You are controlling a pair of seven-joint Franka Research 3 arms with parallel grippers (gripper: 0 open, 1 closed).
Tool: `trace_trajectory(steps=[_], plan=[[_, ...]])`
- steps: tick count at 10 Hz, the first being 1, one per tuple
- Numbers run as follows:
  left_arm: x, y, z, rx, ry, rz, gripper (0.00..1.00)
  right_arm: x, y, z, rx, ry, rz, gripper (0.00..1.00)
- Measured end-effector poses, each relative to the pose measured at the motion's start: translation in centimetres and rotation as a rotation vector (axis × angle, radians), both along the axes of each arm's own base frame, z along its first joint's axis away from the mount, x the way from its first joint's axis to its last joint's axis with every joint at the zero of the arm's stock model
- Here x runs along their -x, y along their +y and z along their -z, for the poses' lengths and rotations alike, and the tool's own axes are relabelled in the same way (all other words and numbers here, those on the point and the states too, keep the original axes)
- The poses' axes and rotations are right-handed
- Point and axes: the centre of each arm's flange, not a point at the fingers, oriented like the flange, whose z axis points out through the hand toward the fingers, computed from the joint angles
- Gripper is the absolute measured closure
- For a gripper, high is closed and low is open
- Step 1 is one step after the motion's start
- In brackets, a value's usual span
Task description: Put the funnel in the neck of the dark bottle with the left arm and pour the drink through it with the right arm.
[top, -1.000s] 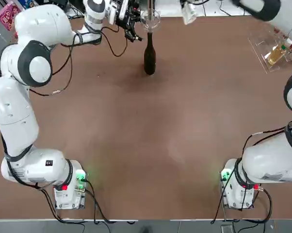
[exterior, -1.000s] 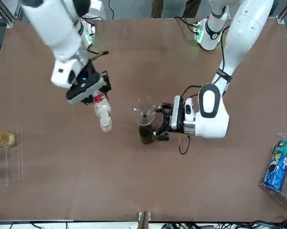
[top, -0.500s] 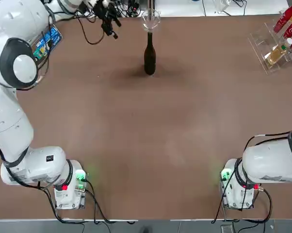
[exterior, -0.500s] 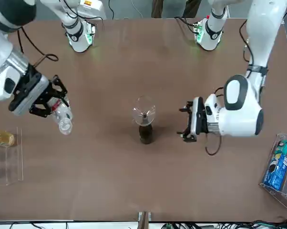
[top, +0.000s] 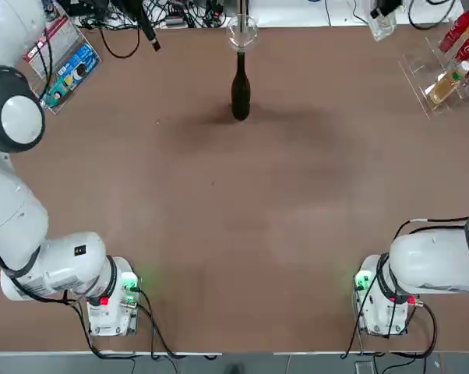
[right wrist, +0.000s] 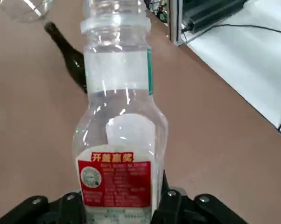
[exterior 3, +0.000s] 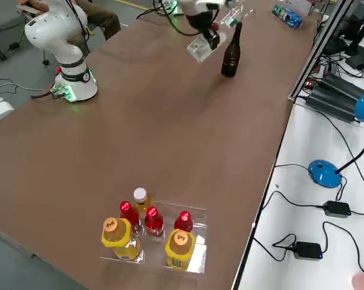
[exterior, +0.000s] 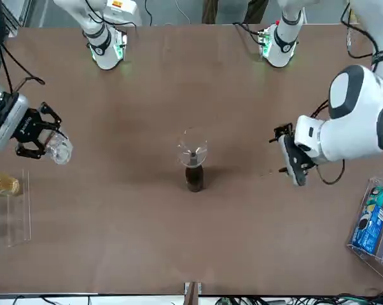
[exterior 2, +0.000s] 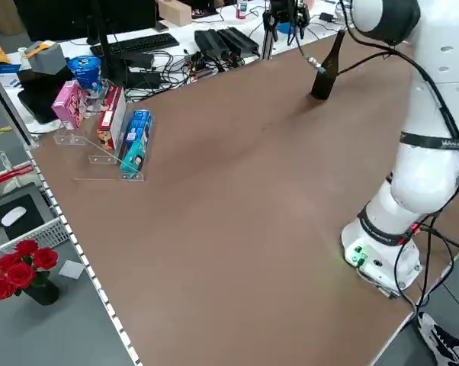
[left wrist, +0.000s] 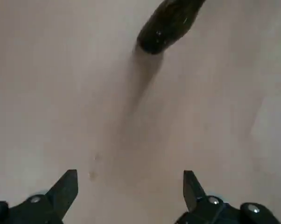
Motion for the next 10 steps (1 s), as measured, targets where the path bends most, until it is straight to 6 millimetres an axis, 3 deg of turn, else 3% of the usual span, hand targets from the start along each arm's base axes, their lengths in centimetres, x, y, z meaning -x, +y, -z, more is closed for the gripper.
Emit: trace_trajectory(steps=[3, 5, 6, 8, 10], plan=[[2.0, 3.8, -7.0, -0.123, 0.029, -0.306, 0.00, 2.3, -6.6, 6.5, -0.108, -0.131, -0.133, 0.51], [4.1, 7.0, -11.9, -0.271, -0.067, -0.400, 0.00, 4.2, -8.9, 10.8, -0.190, -0.238, -0.205, 0.51], [5.1, 7.7, -13.9, -0.316, -0.099, -0.458, 0.00, 4.9, -9.6, 13.3, -0.244, -0.279, -0.244, 0.51], [5.6, 9.9, -15.0, -0.330, -0.087, -0.619, 0.00, 5.6, -10.6, 19.6, -0.373, -0.349, -0.315, 0.51], [5.5, 11.7, -15.2, -0.334, -0.072, -0.707, 0.00, 6.1, -10.2, 26.4, -0.484, -0.382, -0.381, 0.51]])
